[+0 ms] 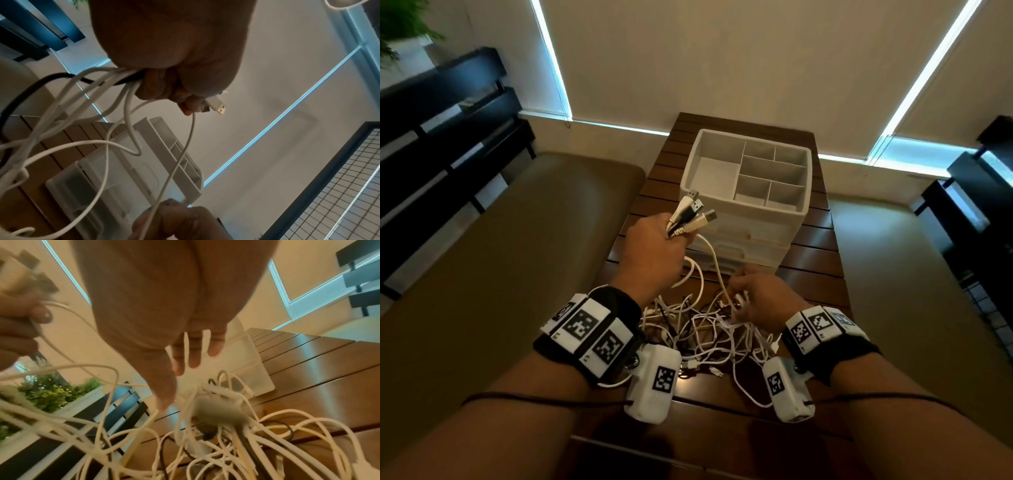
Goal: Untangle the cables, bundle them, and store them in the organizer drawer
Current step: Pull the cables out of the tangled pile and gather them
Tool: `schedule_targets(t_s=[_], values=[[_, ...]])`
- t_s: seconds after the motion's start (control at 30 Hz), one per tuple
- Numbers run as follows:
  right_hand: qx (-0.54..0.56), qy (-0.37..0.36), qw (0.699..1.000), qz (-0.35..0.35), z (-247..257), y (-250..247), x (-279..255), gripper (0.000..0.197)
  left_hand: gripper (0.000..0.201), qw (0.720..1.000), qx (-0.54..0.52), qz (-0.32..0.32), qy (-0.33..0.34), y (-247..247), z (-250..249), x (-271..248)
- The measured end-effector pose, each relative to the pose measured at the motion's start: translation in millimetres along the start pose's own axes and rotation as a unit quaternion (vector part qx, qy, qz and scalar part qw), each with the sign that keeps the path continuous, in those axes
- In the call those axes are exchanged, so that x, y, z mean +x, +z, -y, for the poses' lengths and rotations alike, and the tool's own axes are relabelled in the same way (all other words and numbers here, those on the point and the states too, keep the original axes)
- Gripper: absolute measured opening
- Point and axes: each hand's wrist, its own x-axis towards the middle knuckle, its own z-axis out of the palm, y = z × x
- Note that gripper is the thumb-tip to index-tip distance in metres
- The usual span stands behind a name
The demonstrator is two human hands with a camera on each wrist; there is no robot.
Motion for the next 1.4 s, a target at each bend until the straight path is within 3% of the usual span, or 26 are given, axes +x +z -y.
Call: schedule_targets(t_s=[0.07,0.17,0.3,0.43,0.5,0.57,0.63,0.73,0.8,0.9,0.97,1.0,1.07,1.13,1.17,1.2,1.27,1.33,1.4], values=[[0.039,-0.006,0.999,-0.028,0.1,3.4,-3.9,0.007,0.014,1.0,-0.02,-0.021,0.004,-1.8,-1.8,1.9],[0.022,0.031,0.999,0.003,-5.3,5.7,-5.6,0.002,0.018,0.998,-0.024,-0.054,0.017,-6.1,-6.1,4.0],[-0.101,0.044,0.992,0.054,-1.6,0.9,-0.5,0.013,0.015,0.996,0.014,-0.091,-0.013,-7.1,-0.3,4.5],[-0.03,0.017,0.999,-0.002,8.2,-8.7,0.9,0.01,0.01,0.98,0.15,-0.128,-0.038,-20.2,10.1,7.8],[-0.012,0.001,1.0,-0.001,10.5,-9.5,3.5,0.013,0.019,0.983,0.16,-0.084,0.009,-11.8,7.6,0.7],[-0.011,-0.026,1.0,-0.007,14.9,-8.1,6.0,0.007,0.022,0.984,0.162,0.055,0.039,7.4,4.7,-10.4],[0.026,-0.066,0.997,-0.037,16.4,-7.6,6.6,0.022,0.013,0.968,0.188,0.166,0.024,25.4,9.6,-14.9],[0.03,-0.094,0.991,-0.087,16.2,-9.0,0.2,0.026,0.008,0.964,0.157,0.212,-0.018,32.6,22.3,-13.5],[0.0,-0.068,0.995,-0.073,8.9,-6.8,-6.1,0.035,0.011,0.966,0.131,0.222,-0.019,33.4,21.5,-14.2],[0.005,-0.034,0.999,-0.028,-1.2,5.9,-12.6,0.027,0.018,0.981,0.011,0.183,-0.07,29.5,13.5,-11.8],[0.056,0.003,0.997,-0.059,-9.0,10.9,-16.4,0.012,0.017,0.981,-0.038,0.157,-0.104,24.3,12.6,-3.5],[0.084,0.021,0.993,-0.078,-11.3,11.6,-18.4,0.014,0.016,0.981,-0.028,0.161,-0.101,22.0,13.1,0.2],[0.191,0.034,0.975,-0.106,-11.8,10.4,-21.1,0.037,0.017,0.981,0.0,0.172,-0.086,19.9,13.4,1.7],[0.344,0.017,0.933,-0.109,-1.5,3.5,-23.7,0.062,0.02,0.979,0.019,0.189,-0.079,21.9,14.4,0.5],[0.383,0.002,0.918,-0.107,3.3,0.0,-23.3,0.061,0.022,0.977,0.024,0.199,-0.077,22.1,14.8,-0.2],[0.384,-0.016,0.917,-0.101,6.3,-3.6,-21.7,0.048,0.024,0.974,0.036,0.208,-0.076,20.2,12.1,-1.9],[0.332,-0.029,0.939,-0.082,10.7,-11.7,-19.3,0.017,0.023,0.978,0.055,0.193,-0.061,9.5,4.7,0.1],[0.324,-0.017,0.942,-0.09,8.1,-13.7,-19.1,0.015,0.023,0.988,0.044,0.137,-0.053,-13.1,-8.3,8.1],[0.359,0.002,0.924,-0.13,2.8,-13.6,-22.5,0.017,0.022,0.997,0.028,0.061,-0.046,-45.2,-24.2,17.9]])
